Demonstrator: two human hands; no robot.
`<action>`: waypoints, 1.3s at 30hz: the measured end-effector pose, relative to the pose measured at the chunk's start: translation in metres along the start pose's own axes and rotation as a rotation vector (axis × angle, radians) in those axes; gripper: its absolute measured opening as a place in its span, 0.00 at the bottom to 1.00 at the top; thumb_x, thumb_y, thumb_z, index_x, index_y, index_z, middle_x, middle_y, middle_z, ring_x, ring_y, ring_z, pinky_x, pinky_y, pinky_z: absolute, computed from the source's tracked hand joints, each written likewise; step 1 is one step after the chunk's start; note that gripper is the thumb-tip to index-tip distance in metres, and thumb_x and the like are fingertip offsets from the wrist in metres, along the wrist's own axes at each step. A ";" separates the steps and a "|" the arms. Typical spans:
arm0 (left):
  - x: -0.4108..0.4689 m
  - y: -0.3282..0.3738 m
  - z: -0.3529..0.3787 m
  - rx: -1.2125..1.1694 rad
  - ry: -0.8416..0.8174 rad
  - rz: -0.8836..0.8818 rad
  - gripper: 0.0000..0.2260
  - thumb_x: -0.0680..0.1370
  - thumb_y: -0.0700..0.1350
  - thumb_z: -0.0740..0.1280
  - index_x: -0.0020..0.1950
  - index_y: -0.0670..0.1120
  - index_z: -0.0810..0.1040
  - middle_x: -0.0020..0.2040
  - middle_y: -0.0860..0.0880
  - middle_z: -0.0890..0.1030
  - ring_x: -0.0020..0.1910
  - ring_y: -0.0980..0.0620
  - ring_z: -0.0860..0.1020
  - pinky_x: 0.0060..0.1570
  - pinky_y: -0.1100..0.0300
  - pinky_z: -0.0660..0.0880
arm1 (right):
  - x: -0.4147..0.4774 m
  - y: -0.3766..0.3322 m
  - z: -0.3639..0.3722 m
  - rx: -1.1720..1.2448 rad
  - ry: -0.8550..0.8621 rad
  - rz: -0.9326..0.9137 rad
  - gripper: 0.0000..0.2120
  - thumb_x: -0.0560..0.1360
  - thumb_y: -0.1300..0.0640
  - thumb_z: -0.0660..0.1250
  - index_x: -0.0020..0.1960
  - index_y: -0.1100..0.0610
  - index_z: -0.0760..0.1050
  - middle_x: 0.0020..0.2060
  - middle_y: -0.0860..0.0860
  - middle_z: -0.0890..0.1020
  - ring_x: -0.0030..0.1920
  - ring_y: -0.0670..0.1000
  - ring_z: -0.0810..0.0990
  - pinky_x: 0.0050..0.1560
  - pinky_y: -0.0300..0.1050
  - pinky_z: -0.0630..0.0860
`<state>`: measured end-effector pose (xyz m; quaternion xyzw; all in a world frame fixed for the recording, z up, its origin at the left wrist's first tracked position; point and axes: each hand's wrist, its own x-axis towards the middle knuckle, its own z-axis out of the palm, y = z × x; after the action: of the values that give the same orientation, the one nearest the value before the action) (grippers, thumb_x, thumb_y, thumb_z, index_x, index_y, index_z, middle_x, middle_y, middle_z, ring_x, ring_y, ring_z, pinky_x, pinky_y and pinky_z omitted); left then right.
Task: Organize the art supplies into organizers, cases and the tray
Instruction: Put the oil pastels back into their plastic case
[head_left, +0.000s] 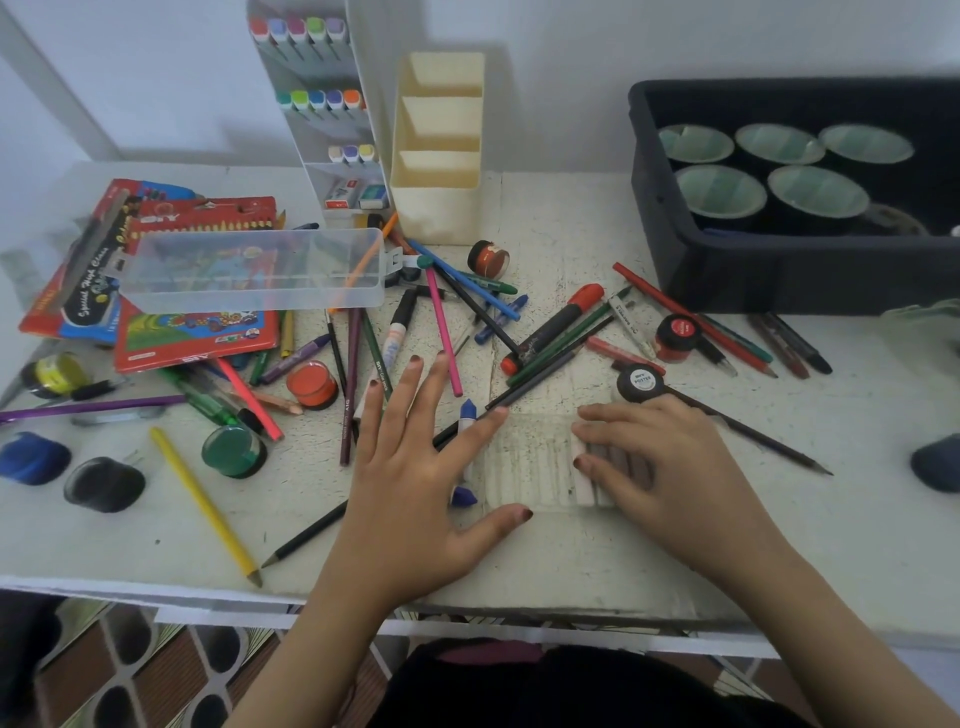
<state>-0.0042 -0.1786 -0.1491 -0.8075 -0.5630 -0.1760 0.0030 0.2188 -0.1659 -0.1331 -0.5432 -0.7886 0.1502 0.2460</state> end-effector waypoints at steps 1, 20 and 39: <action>0.000 0.000 0.000 -0.003 0.003 -0.002 0.32 0.71 0.70 0.57 0.69 0.55 0.72 0.76 0.41 0.59 0.76 0.43 0.51 0.73 0.43 0.46 | 0.000 0.000 0.000 -0.018 -0.010 -0.002 0.15 0.71 0.45 0.64 0.52 0.50 0.82 0.52 0.42 0.82 0.48 0.46 0.74 0.49 0.46 0.69; -0.003 -0.001 -0.004 -0.149 0.061 -0.024 0.30 0.69 0.68 0.64 0.64 0.51 0.77 0.76 0.43 0.59 0.77 0.44 0.49 0.74 0.46 0.44 | 0.101 -0.061 0.017 -0.148 -0.402 0.089 0.20 0.74 0.40 0.63 0.41 0.57 0.80 0.33 0.50 0.80 0.33 0.49 0.78 0.29 0.41 0.69; -0.002 -0.004 -0.004 -0.188 0.057 -0.035 0.30 0.68 0.68 0.64 0.65 0.54 0.76 0.75 0.45 0.61 0.77 0.46 0.49 0.74 0.45 0.44 | 0.097 -0.031 -0.032 0.301 -0.194 0.255 0.09 0.75 0.48 0.66 0.38 0.50 0.77 0.31 0.47 0.81 0.24 0.39 0.73 0.25 0.34 0.72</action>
<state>-0.0095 -0.1796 -0.1467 -0.7889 -0.5577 -0.2510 -0.0601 0.1840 -0.0880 -0.0691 -0.5784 -0.7023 0.3479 0.2262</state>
